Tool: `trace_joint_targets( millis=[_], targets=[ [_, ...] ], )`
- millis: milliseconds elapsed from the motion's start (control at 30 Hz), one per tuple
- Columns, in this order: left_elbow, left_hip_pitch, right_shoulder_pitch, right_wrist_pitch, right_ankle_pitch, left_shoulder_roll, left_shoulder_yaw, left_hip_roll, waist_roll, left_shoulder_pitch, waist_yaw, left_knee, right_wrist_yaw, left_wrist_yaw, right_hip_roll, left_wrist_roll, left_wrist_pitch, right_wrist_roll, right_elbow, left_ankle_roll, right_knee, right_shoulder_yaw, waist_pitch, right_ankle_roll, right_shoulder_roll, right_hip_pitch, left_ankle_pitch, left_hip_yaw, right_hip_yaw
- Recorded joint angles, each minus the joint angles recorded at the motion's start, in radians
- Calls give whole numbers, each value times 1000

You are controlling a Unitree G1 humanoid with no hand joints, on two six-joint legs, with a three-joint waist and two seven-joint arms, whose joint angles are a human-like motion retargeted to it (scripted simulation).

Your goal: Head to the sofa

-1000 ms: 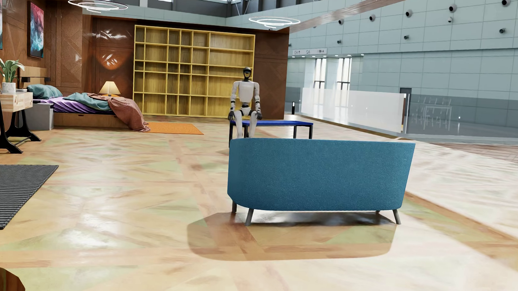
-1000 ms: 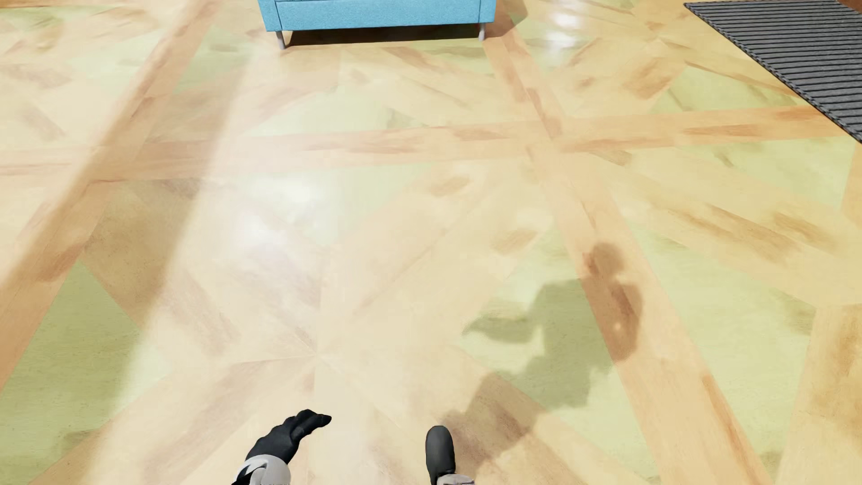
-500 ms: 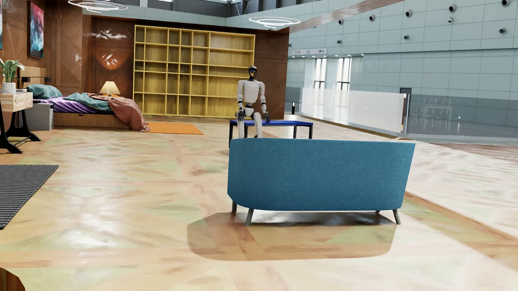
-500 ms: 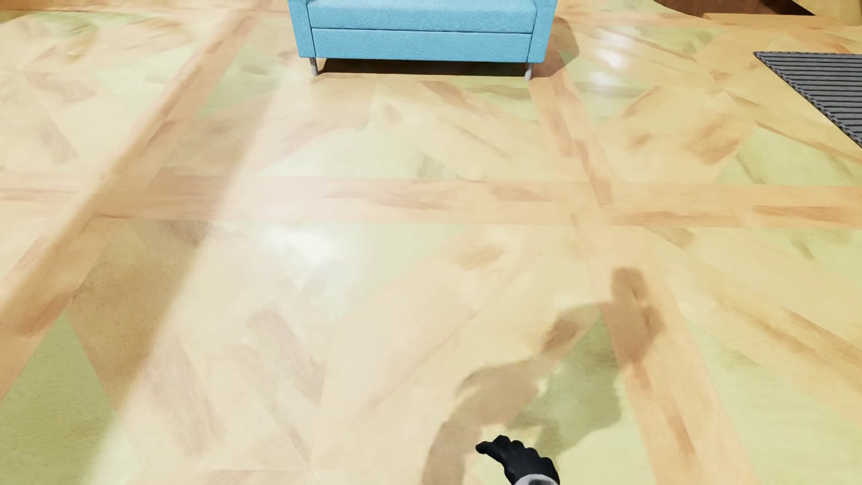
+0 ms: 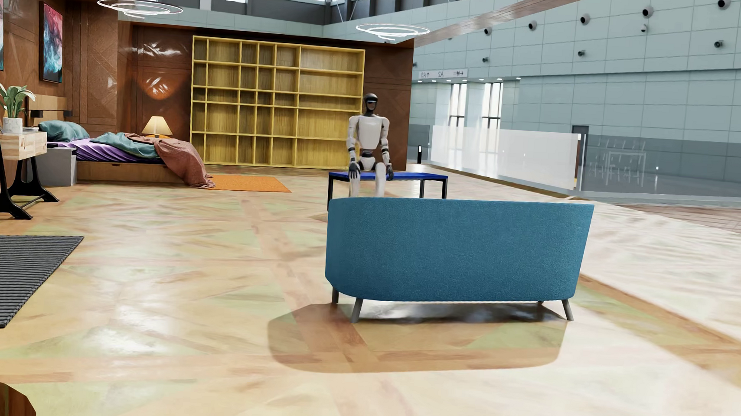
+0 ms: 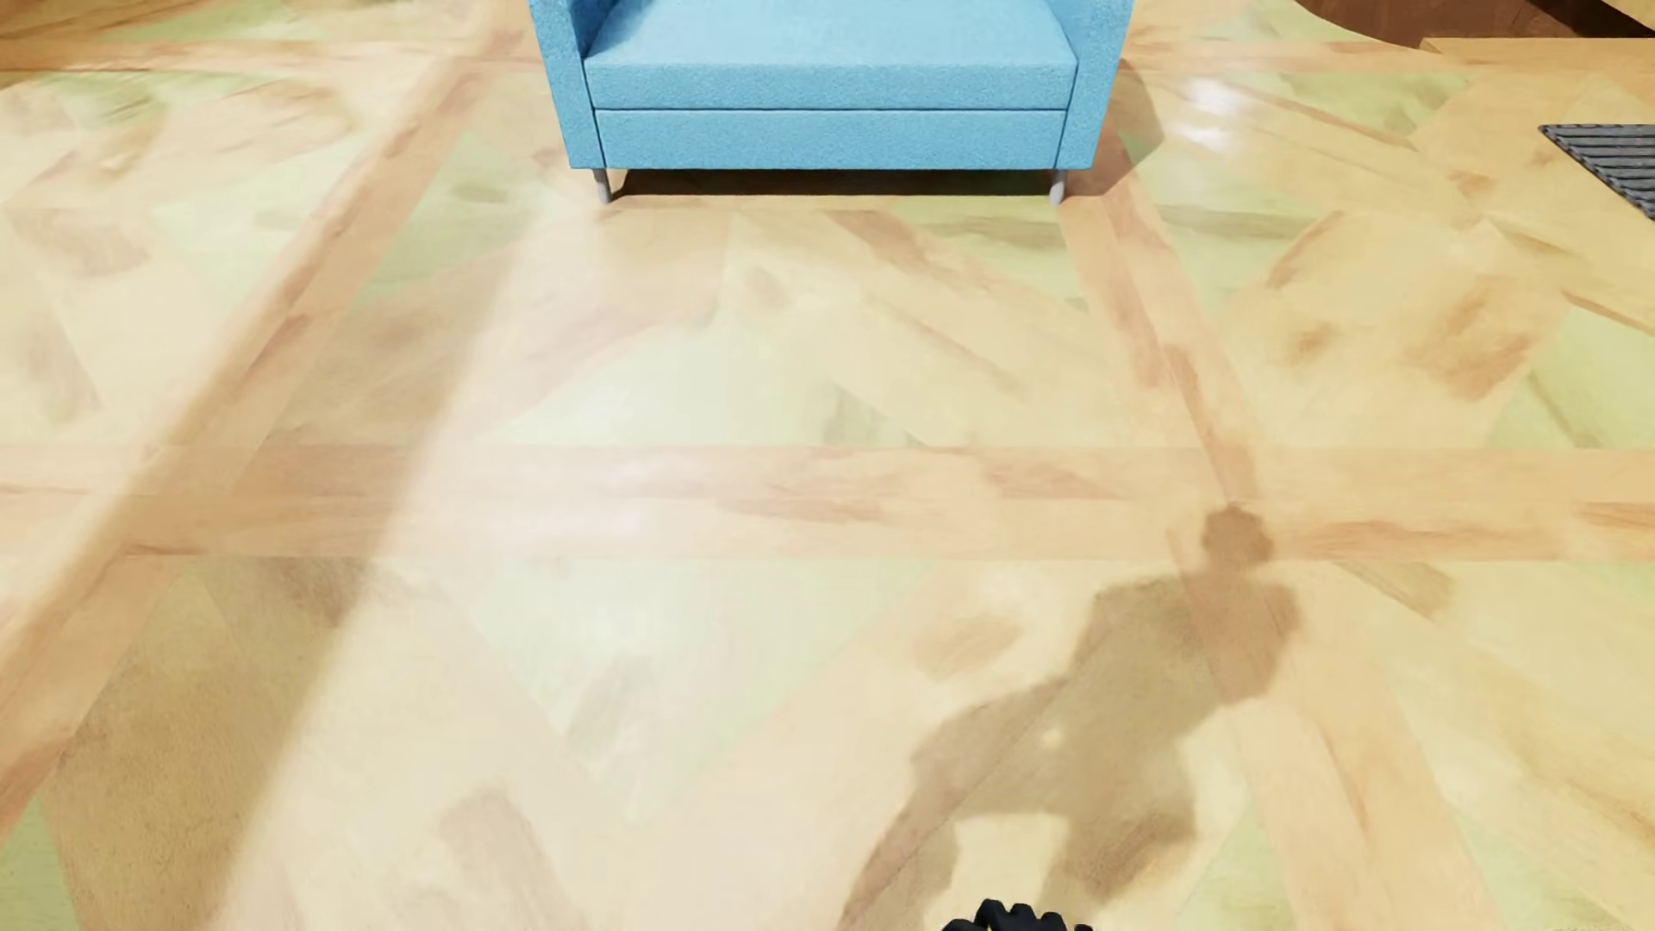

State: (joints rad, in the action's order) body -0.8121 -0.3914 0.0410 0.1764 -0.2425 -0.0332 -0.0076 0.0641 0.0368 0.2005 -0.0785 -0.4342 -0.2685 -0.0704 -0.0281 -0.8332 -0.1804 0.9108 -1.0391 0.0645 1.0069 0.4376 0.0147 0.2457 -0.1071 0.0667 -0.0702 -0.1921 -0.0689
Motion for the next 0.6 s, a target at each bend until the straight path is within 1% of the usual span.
trace_joint_targets(
  millis=[33, 67, 100, 133, 167, 200, 233, 267, 300, 333, 367, 400, 433, 467, 500, 533, 567, 600],
  targets=[
    [-11, 43, -12, -30, 18, -3, -18, 16, 15, -13, 2, 14, 38, 2, 44, -13, 13, 15, 20, 1, 127, 23, -3, 6, -32, 90, -27, -23, 13],
    [-24, 86, -31, -65, 77, -11, -43, 36, 29, -34, 9, 24, 72, 4, 79, -32, 21, 3, 59, 2, 217, 19, -7, -27, -65, 177, -53, -37, 17],
    [-47, 126, -60, -89, 135, -21, -64, 57, 41, -51, 19, 26, 93, -7, 109, -52, 39, -31, 108, 2, 265, -6, -12, -66, -94, 258, -80, -42, 22],
    [-72, 166, -95, -101, 200, -28, -73, 78, 51, -83, 33, 26, 99, -15, 127, -67, 49, -72, 159, 2, 266, -45, -16, -127, -120, 327, -105, -39, 25],
    [-84, 205, -127, -94, 281, -30, -73, 95, 58, -115, 47, 26, 95, -23, 129, -74, 54, -109, 201, 1, 218, -89, -20, -159, -133, 384, -129, -29, 19],
    [-78, 243, -152, -71, 343, -31, -73, 109, 64, -141, 62, 28, 83, -34, 126, -71, 57, -141, 234, 0, 129, -131, -22, -165, -132, 430, -149, -16, 13],
    [-70, 281, -171, -44, 364, -30, -74, 119, 67, -170, 76, 38, 65, -49, 121, -66, 60, -164, 250, -2, 4, -166, -23, -189, -119, 464, -163, -2, 11],
    [-59, 317, -178, -22, 371, -35, -79, 126, 68, -190, 88, 54, 52, -66, 120, -60, 71, -181, 250, -4, -150, -192, -22, -198, -108, 485, -173, 11, 20],
    [-46, 356, -182, -6, 328, -40, -85, 131, 68, -211, 100, 79, 45, -77, 121, -53, 82, -187, 241, -7, -322, -206, -19, -228, -98, 495, -179, 25, 41],
    [-29, 394, -184, 2, 268, -44, -94, 134, 67, -228, 111, 108, 45, -81, 120, -43, 94, -183, 227, -10, -500, -209, -16, -220, -89, 493, -180, 40, 70],
    [-12, 431, -187, 4, 251, -47, -103, 138, 65, -241, 119, 131, 50, -82, 116, -31, 106, -173, 210, -13, -664, -207, -13, -188, -82, 482, -179, 58, 97],
    [4, 463, -191, 2, 239, -48, -114, 140, 63, -251, 127, 143, 56, -84, 105, -19, 116, -162, 193, -18, -789, -205, -11, -191, -75, 472, -176, 77, 111],
    [16, 496, -197, 2, 247, -49, -125, 141, 59, -254, 133, 136, 58, -87, 96, -12, 121, -149, 174, -28, -833, -206, -9, -155, -67, 469, -178, 96, 121],
    [24, 527, -205, 5, 216, -51, -136, 136, 54, -251, 139, 124, 56, -89, 72, -7, 122, -137, 154, -41, -811, -208, -8, -188, -54, 467, -177, 117, 91],
    [25, 555, -215, 8, 149, -55, -147, 124, 45, -242, 144, 105, 53, -87, 44, -4, 119, -126, 131, -47, -777, -212, -6, -249, -35, 455, -165, 140, 66],
    [18, 577, -224, 12, 92, -60, -155, 104, 33, -228, 144, 70, 51, -81, 26, -3, 111, -115, 103, -65, -754, -215, -3, -262, -15, 430, -125, 158, 63],
    [2, 580, -226, 15, 75, -66, -158, 78, 16, -211, 141, 12, 55, -74, 12, -4, 95, -100, 69, -93, -738, -212, 1, -244, 5, 397, -46, 172, 82],
    [-20, 555, -217, 14, 97, -71, -156, 48, -4, -189, 137, -86, 68, -64, -11, -8, 71, -80, 34, -176, -723, -203, 4, -265, 21, 369, 52, 187, 98]
  ],
)
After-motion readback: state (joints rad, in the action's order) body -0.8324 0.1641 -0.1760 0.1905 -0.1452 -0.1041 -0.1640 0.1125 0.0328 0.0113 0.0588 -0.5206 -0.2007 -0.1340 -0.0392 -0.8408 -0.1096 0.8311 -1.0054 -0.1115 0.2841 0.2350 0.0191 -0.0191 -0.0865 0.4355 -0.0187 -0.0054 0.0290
